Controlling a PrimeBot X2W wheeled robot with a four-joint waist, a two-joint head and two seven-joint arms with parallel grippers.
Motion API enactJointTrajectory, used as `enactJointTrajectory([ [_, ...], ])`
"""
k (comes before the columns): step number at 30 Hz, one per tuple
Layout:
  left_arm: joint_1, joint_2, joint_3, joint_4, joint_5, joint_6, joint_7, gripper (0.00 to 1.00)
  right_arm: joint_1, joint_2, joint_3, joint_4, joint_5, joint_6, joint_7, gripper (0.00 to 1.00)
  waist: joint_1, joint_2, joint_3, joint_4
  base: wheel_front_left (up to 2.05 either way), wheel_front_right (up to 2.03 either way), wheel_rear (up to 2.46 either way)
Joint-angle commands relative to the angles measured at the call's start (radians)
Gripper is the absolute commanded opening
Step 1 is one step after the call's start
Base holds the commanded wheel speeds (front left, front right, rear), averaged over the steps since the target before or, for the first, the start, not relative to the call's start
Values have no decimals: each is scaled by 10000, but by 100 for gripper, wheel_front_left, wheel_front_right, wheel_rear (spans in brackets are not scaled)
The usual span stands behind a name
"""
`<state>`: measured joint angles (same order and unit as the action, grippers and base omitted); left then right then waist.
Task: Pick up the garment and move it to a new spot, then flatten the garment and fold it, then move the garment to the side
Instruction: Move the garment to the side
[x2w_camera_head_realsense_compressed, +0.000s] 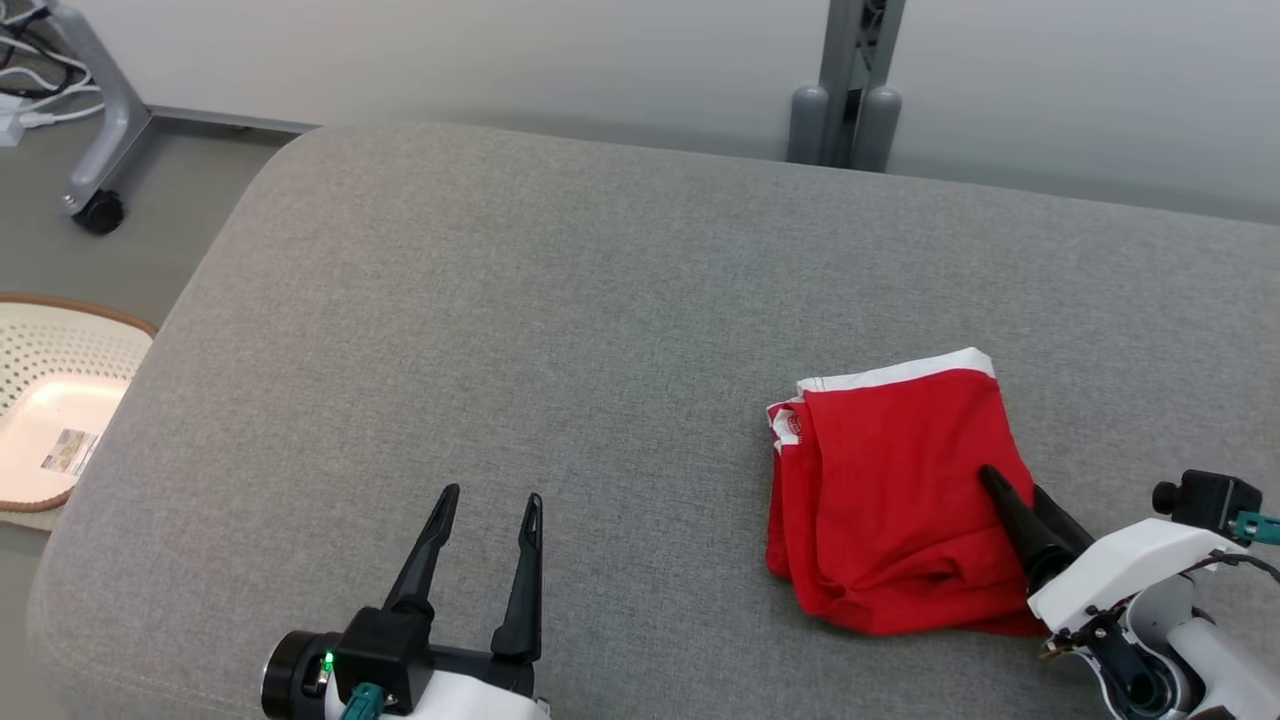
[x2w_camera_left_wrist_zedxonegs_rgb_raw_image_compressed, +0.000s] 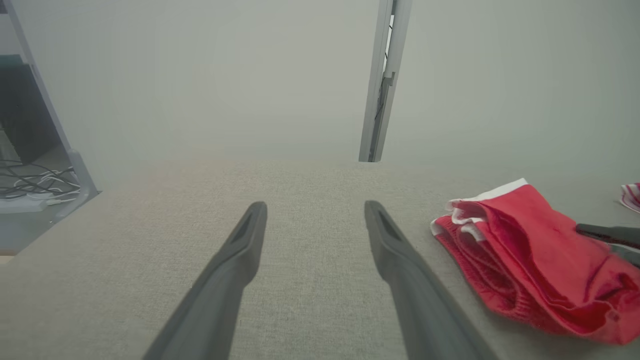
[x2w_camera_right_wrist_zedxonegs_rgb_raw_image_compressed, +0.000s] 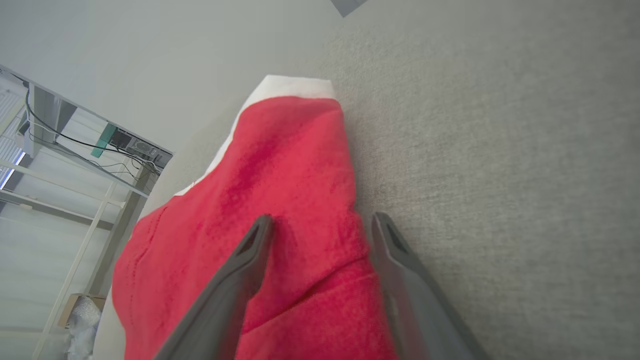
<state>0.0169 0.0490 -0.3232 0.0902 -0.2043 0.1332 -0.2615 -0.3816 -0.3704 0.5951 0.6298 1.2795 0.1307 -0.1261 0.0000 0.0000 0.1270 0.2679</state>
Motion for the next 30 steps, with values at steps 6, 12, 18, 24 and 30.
enactJointTrajectory([
  [6, -315, 38, -117, -191, -95, 97, -33, 100, -298, -101, 521, 182, 595, 1, 81, 48, 0, 0, 125, 138, 0, 0, 0],
  [12, -327, 37, -152, -222, -14, 90, -33, 100, -567, -316, 1076, 29, 828, 0, -259, 0, 0, 0, 108, 14, 0, 0, 0],
  [18, -331, 35, -169, -279, 53, 25, -33, 100, -866, -527, 1531, 101, 411, 0, -923, 0, 0, 0, 166, -247, 0, 0, 0],
  [24, -456, 35, -155, -369, 194, -24, -33, 100, -1426, -578, 1915, 226, -474, 0, -1365, 0, 0, 0, 283, -900, 0, 0, 0],
  [30, -572, 36, -67, -398, 394, -154, -33, 100, -1905, -587, 1562, 55, -1696, 0, -1411, 0, 0, 0, 389, -1796, 0, 0, 0],
])
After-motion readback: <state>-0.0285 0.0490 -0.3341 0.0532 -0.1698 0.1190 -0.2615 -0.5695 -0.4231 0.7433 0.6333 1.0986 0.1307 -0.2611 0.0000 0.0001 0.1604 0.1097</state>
